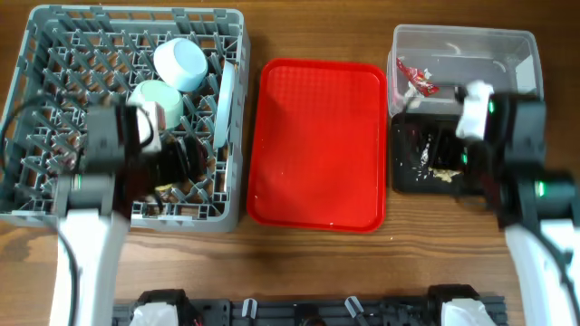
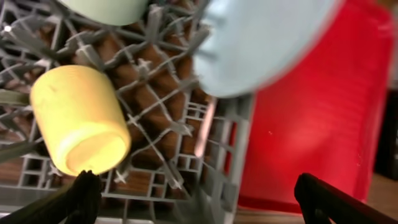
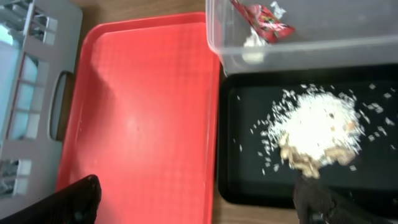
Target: Sort waste into correct bins and load items into the dishwasher rack
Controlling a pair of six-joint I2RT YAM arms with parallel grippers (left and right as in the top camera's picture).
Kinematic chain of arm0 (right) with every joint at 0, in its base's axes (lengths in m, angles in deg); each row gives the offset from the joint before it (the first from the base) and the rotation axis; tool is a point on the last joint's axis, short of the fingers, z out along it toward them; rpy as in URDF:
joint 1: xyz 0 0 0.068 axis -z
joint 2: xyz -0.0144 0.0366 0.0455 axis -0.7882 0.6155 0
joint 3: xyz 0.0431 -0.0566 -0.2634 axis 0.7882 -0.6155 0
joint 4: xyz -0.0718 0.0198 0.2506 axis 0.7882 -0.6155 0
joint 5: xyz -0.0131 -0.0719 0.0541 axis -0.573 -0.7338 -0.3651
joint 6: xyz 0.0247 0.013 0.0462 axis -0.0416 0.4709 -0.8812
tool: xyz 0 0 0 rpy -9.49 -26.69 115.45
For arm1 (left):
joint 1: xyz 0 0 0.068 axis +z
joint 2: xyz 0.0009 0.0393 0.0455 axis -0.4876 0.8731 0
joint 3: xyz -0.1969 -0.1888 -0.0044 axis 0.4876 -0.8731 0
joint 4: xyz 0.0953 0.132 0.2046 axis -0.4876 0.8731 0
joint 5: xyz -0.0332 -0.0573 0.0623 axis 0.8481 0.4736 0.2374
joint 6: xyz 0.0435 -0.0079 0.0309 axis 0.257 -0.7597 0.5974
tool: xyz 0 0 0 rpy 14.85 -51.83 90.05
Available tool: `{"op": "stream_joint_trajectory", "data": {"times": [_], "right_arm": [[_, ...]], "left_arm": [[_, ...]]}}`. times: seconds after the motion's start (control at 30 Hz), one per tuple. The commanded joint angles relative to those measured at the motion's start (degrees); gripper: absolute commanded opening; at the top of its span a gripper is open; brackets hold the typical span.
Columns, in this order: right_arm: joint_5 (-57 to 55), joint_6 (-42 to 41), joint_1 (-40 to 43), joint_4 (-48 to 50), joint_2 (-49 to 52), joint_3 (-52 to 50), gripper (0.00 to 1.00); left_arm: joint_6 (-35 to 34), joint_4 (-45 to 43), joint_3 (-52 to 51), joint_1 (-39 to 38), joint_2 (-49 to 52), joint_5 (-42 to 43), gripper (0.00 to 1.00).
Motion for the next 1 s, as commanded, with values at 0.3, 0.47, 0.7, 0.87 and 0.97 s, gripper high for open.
{"op": "stream_joint_trajectory", "data": {"times": [0.3,0.47,0.7,0.87,0.97], "right_arm": [[-3.6,1.0,-0.1,-4.4,-14.2,-3.8,1.00],[-3.6,1.0,-0.1,-4.4,-12.8,-3.8,1.00],[-3.6,1.0,-0.1,-4.4,-9.0,-3.8,1.00],[-3.6,1.0,-0.1,-4.4,-7.4,-3.9,1.00],[-3.9,1.5,-0.1,-4.4,-9.1,-3.9,1.00]], "left_arm": [[3.0,-3.8,-9.2,-0.3,-24.2,3.7,1.00],[3.0,-3.8,-9.2,-0.3,-24.2,3.7,1.00],[3.0,-3.6,-9.2,-0.3,-24.2,3.7,1.00],[3.0,-3.6,-9.2,-0.3,-24.2,3.7,1.00],[3.0,-3.6,-9.2,-0.3,-24.2,3.7,1.00]]}}
